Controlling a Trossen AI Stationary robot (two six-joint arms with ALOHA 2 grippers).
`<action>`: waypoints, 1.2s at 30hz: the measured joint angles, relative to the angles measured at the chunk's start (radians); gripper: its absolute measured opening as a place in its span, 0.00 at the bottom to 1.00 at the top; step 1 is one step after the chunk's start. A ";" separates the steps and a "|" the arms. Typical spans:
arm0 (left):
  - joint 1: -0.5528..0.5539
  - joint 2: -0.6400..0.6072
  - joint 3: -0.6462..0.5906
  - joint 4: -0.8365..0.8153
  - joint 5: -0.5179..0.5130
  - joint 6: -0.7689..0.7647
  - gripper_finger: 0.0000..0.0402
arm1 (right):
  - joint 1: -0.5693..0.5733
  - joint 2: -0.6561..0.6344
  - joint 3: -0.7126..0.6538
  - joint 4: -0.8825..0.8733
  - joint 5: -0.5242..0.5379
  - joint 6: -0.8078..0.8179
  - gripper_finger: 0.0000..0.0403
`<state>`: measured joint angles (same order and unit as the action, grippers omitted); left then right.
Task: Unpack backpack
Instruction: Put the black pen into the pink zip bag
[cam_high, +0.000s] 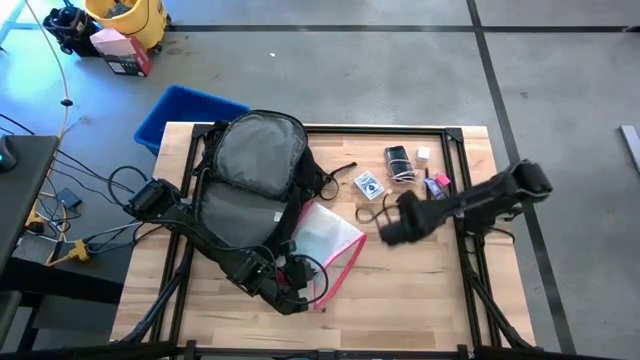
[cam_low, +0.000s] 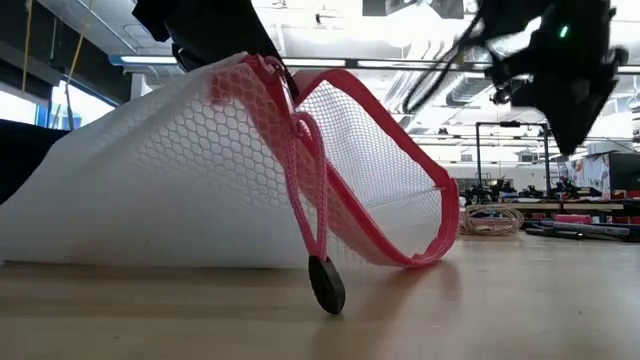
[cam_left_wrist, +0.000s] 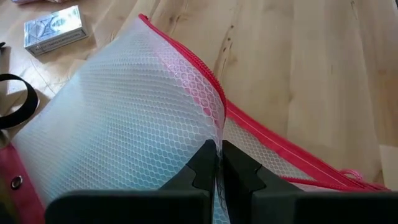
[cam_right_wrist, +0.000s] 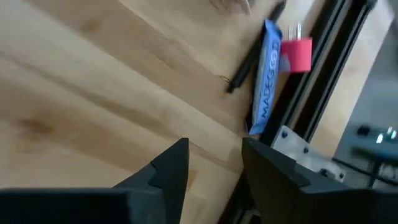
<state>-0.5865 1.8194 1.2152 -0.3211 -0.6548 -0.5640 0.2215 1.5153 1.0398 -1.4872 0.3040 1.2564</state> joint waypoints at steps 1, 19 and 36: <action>0.001 0.000 0.000 -0.001 0.000 0.001 0.00 | -0.041 -0.024 -0.030 0.017 -0.015 -0.021 0.38; 0.002 0.000 0.000 -0.003 0.000 0.000 0.00 | -0.570 -0.110 -0.362 0.428 -0.117 -0.224 0.55; 0.002 0.000 0.000 -0.004 0.000 0.001 0.00 | -0.660 -0.112 -0.461 0.613 -0.115 -0.264 0.25</action>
<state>-0.5846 1.8194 1.2152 -0.3248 -0.6544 -0.5627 -0.4382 1.4030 0.5793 -0.8747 0.1889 0.9928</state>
